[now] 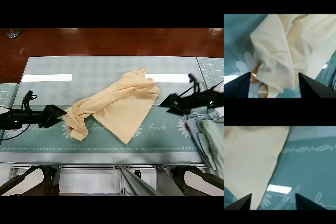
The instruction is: Fold the shirts.
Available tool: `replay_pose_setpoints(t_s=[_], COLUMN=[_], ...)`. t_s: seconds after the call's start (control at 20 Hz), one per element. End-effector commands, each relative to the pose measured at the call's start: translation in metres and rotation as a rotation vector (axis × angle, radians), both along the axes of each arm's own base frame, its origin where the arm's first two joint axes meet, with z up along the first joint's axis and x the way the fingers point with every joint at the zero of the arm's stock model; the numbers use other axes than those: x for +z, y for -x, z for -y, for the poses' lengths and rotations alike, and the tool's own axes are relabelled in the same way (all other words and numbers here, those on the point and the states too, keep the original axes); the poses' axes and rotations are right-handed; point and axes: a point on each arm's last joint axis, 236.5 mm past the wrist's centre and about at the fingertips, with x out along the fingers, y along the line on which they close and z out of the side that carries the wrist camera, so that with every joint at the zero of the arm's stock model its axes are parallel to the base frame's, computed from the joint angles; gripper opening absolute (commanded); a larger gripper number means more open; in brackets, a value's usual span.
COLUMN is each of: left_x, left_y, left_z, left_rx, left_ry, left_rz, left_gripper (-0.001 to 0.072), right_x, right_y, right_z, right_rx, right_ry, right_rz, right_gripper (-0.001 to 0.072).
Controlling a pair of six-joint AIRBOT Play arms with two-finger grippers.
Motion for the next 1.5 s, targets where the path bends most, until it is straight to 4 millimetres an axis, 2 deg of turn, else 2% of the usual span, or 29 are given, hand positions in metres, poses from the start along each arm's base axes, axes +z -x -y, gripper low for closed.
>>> replay_pose_setpoints(t_s=[0.0,0.05,0.1,0.15,0.3,0.45,0.65,0.7,0.75,0.8,0.85,0.9,0.95,1.0,1.05,1.1,1.15,1.2,1.25,1.3,1.35,1.45], left_x=[-0.015,-0.013,-0.006,0.003,0.024,0.028,0.028,0.028,0.028,0.028,0.029,0.032,0.042,0.062,0.091,0.129,0.179,0.232,0.278,0.324,0.366,0.439], left_y=[-0.025,-0.033,-0.039,-0.043,-0.053,-0.053,-0.053,-0.053,-0.053,-0.053,-0.053,-0.055,-0.059,-0.067,-0.08,-0.098,-0.117,-0.13,-0.136,-0.135,-0.13,-0.108], left_z=[0.011,0.019,0.029,0.039,0.058,0.065,0.065,0.065,0.065,0.065,0.065,0.065,0.062,0.058,0.053,0.047,0.041,0.035,0.029,0.025,0.023,0.017], left_rx=[0.061,0.036,-0.007,-0.082,-0.167,-0.191,-0.193,-0.193,-0.193,-0.193,-0.193,-0.195,-0.197,-0.198,-0.179,-0.131,-0.064,-0.011,0.015,0.021,0.023,0.037], left_ry=[0.03,0.039,0.05,0.052,0.061,0.063,0.065,0.065,0.065,0.065,0.065,0.064,0.068,0.07,0.077,0.089,0.109,0.111,0.085,0.045,0.014,-0.052], left_rz=[0.017,0.049,0.093,0.164,0.252,0.263,0.262,0.262,0.262,0.262,0.264,0.274,0.297,0.346,0.418,0.518,0.644,0.772,0.886,1.001,1.1,1.269], left_gripper=[0.0699,0.0688,0.0454,0.0039,0.0022,0.0023,0.0023,0.0023,0.0023,0.0023,0.0023,0.0023,0.0023,0.0023,0.0023,0.0022,0.0023,0.0022,0.0022,0.0022,0.0022,0.0022], right_x=[-0.041,-0.046,-0.047,-0.049,-0.06,-0.07,-0.065,-0.061,-0.057,-0.051,-0.044,-0.032,-0.015,0.008,0.039,0.077,0.119,0.17,0.22,0.273,0.318,0.402], right_y=[0.072,0.085,0.092,0.094,0.1,0.105,0.068,0.056,0.044,0.032,0.018,0.001,-0.017,-0.037,-0.061,-0.089,-0.115,-0.139,-0.153,-0.157,-0.153,-0.129], right_z=[-0.058,-0.071,-0.082,-0.093,-0.121,-0.146,-0.177,-0.185,-0.194,-0.202,-0.208,-0.21,-0.209,-0.204,-0.195,-0.181,-0.164,-0.145,-0.129,-0.113,-0.1,-0.075], right_rx=[0.067,0.107,0.147,0.165,0.169,0.191,0.15,0.146,0.149,0.163,0.186,0.204,0.218,0.239,0.255,0.247,0.22,0.187,0.17,0.167,0.17,0.16], right_ry=[-0.07,-0.064,-0.055,-0.046,-0.03,-0.053,-0.097,-0.114,-0.132,-0.15,-0.157,-0.162,-0.157,-0.149,-0.128,-0.087,-0.043,0.0,0.035,0.072,0.109,0.204], right_rz=[-0.126,-0.151,-0.155,-0.147,-0.166,-0.197,-0.121,-0.098,-0.071,-0.037,0.011,0.063,0.119,0.184,0.265,0.364,0.467,0.582,0.681,0.784,0.872,1.051], right_gripper=[0.0613,0.0613,0.0613,0.0613,0.0613,0.0613,0.0613,0.0592,0.0427,0.0201,0.0018,0.0023,0.0023,0.0023,0.0023,0.0022,0.0022,0.0022,0.0022,0.0022,0.0022,0.0022])
